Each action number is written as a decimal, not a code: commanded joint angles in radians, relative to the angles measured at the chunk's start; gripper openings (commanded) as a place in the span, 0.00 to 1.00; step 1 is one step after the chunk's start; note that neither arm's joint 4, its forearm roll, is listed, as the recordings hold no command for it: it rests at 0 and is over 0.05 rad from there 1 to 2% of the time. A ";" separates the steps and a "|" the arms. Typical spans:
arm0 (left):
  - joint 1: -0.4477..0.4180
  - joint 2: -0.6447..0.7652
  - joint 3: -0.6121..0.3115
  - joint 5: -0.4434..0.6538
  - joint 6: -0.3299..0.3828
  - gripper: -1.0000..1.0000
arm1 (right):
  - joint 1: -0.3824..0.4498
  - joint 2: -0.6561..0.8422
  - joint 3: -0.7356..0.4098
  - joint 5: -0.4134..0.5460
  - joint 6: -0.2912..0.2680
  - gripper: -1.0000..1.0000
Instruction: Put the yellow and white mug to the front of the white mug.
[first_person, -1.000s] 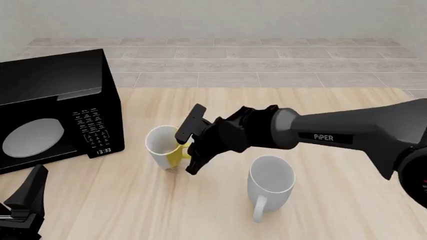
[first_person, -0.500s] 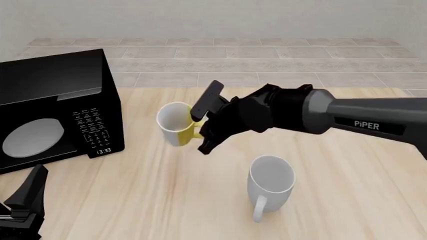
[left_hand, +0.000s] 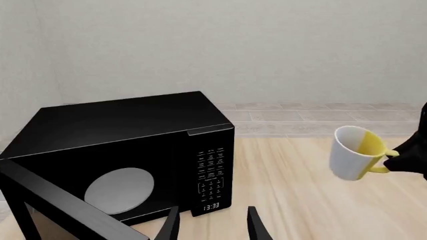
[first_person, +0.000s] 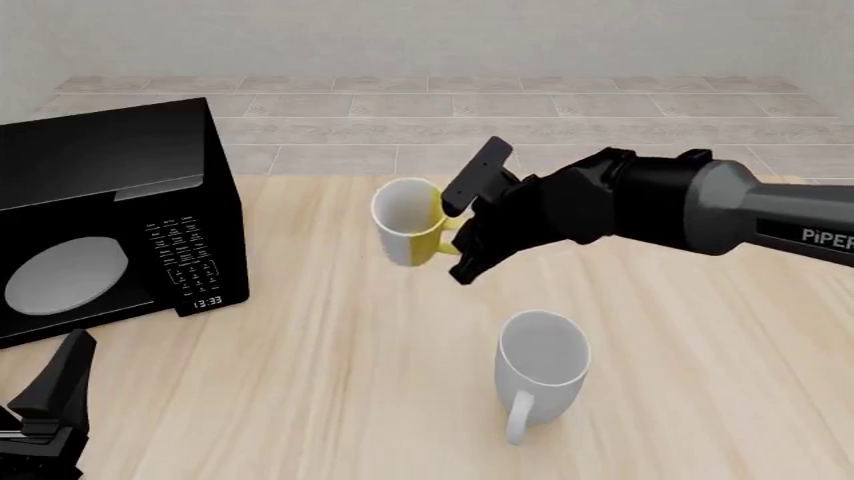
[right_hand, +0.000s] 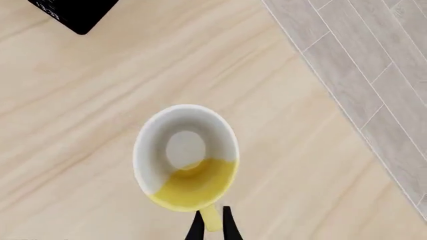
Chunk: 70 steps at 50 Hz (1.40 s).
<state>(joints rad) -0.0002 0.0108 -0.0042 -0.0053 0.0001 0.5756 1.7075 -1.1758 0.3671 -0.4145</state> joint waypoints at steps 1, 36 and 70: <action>0.000 0.000 0.000 0.000 0.000 1.00 | -0.063 -0.034 0.042 -0.013 0.011 0.00; 0.000 0.000 0.000 0.000 0.000 1.00 | -0.241 -0.020 0.187 -0.131 0.057 0.00; 0.000 0.000 0.000 0.000 0.000 1.00 | -0.348 0.028 0.252 -0.196 0.039 0.00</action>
<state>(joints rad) -0.0001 0.0108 -0.0042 -0.0053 0.0001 0.2525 1.7122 -0.9314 0.1920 -0.3789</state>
